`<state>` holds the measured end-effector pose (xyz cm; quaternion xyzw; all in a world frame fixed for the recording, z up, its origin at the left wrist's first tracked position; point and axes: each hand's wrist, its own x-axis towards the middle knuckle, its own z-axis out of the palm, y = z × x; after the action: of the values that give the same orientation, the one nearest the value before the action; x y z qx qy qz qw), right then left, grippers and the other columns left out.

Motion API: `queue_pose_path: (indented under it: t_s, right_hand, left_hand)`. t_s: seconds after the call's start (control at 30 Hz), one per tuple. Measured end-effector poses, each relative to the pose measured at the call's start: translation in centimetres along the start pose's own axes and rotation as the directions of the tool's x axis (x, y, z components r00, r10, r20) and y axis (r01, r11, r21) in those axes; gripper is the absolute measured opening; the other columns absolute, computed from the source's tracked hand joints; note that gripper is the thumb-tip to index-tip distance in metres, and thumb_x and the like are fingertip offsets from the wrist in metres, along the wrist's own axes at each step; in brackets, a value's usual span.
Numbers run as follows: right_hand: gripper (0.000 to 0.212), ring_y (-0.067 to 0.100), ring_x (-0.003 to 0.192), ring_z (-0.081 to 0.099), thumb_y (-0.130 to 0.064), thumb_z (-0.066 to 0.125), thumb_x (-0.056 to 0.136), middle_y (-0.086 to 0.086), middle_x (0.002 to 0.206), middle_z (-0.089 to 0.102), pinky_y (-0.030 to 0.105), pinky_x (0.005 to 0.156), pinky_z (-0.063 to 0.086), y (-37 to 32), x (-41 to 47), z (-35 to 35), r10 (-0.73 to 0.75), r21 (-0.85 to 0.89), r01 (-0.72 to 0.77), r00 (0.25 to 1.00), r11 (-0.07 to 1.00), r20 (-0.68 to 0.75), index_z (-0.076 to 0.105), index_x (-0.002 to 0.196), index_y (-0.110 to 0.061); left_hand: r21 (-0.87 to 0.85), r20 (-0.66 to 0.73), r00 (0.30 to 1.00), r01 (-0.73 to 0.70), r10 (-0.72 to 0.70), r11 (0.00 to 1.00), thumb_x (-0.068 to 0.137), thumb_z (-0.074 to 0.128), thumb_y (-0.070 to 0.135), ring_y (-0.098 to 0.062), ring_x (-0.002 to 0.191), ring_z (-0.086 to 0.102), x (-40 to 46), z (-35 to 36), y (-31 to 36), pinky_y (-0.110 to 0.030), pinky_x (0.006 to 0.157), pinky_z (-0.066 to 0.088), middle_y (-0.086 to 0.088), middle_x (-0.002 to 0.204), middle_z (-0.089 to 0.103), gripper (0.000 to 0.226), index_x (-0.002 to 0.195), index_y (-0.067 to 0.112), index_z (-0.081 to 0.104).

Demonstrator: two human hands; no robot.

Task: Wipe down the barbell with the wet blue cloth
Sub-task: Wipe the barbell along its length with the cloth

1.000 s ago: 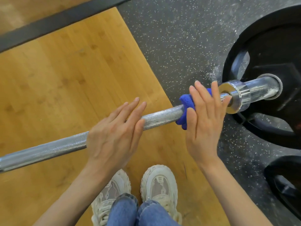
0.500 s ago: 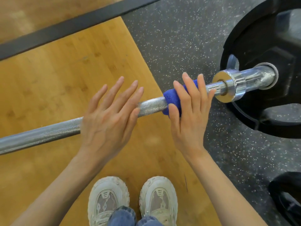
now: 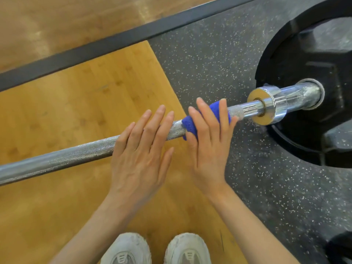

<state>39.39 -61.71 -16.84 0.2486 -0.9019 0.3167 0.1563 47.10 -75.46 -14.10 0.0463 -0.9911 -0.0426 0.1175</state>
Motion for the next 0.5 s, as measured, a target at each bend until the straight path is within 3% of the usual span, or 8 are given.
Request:
queue_pose_path:
  t_s: [0.07, 0.2, 0.37, 0.5]
  right_hand:
    - [0.043, 0.021, 0.154, 0.011, -0.034, 0.025, 0.111, 0.008, 0.154, 0.043, 0.049, 0.124, -0.001, 1.9, 0.8, -0.6, -0.035, -0.032, 0.035, 0.999, 0.999, 0.006, 0.043, 0.144, -0.014]
    - [0.045, 0.028, 0.153, 0.011, -0.026, 0.027, 0.109, 0.010, 0.156, 0.040, 0.049, 0.124, -0.003, 1.9, 2.4, -0.3, 0.144, -0.005, -0.146, 0.985, 0.989, -0.095, 0.049, 0.143, -0.006]
    - [0.042, 0.024, 0.155, 0.010, -0.030, 0.025, 0.111, 0.007, 0.155, 0.042, 0.051, 0.124, 0.001, 1.4, 2.4, 0.8, -0.075, -0.022, 0.076, 0.997, 0.997, 0.009, 0.043, 0.145, -0.013]
    - [0.045, 0.028, 0.154, 0.010, -0.024, 0.028, 0.108, 0.009, 0.157, 0.040, 0.050, 0.124, -0.003, 2.1, 4.3, 0.9, 0.121, 0.012, -0.121, 0.988, 0.993, -0.094, 0.047, 0.145, -0.007]
  left_hand:
    - [-0.005, 0.008, 1.000, 0.007, -0.007, 1.000, 0.106, 0.037, 0.035, -0.022, 0.148, 0.032, 0.4, 0.0, -0.2, -0.038, 0.118, 0.022, -0.002, 0.163, 0.035, 0.056, 0.158, 0.016, 0.032]
    - [-0.027, 0.005, 0.999, 0.034, -0.034, 0.999, 0.106, 0.034, 0.036, -0.021, 0.148, 0.033, 1.5, 0.0, -0.5, -0.037, 0.117, 0.023, -0.001, 0.161, 0.038, 0.055, 0.158, 0.017, 0.034]
    - [-0.027, -0.004, 0.999, 0.050, -0.050, 0.998, 0.106, 0.036, 0.035, -0.021, 0.146, 0.036, 2.7, 0.2, -1.0, -0.035, 0.116, 0.022, -0.001, 0.159, 0.041, 0.054, 0.156, 0.016, 0.038]
    - [-0.019, 0.008, 0.998, 0.055, -0.054, 0.998, 0.106, 0.036, 0.036, -0.022, 0.144, 0.039, 3.8, 0.2, -1.4, -0.034, 0.116, 0.021, -0.001, 0.156, 0.046, 0.053, 0.154, 0.016, 0.040]
